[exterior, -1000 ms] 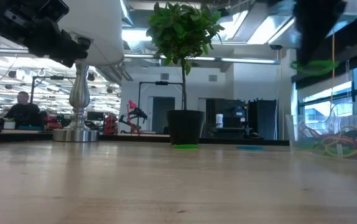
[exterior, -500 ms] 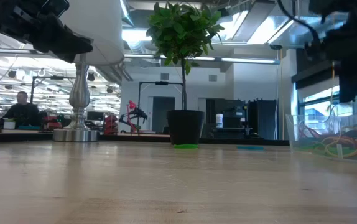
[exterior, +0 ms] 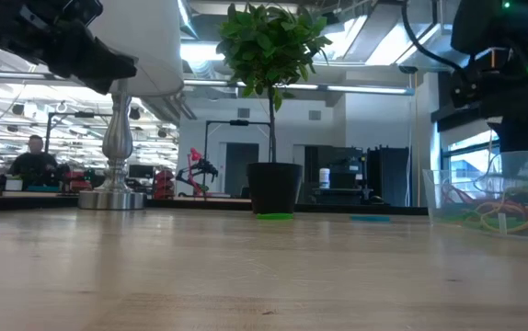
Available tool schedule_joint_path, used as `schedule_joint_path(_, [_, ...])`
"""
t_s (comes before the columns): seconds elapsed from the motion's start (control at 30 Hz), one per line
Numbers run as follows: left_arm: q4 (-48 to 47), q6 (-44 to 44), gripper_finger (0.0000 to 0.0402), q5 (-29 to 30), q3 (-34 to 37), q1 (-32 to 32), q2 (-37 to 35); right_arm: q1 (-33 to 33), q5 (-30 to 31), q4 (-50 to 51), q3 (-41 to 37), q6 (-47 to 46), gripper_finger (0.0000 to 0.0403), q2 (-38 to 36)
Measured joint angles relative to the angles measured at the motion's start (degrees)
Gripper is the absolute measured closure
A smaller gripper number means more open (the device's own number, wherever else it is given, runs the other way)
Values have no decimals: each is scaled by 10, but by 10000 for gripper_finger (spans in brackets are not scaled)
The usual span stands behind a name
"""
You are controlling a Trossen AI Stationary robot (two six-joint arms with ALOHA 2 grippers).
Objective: Pick and place rubber bands into bin
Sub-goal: Put the green rubber band into the transparent bin
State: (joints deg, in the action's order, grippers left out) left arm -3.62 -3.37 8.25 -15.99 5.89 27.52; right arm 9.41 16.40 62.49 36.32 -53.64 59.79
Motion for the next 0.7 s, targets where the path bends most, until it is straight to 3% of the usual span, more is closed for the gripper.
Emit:
schedule_joint_path(0.4, [31, 66, 399, 7, 0, 0, 0, 0, 0, 75, 79, 33, 234, 0])
schedule_joint_path(0.7, [31, 50, 399, -3, 0, 0, 0, 0, 20, 68, 123, 92, 226, 0])
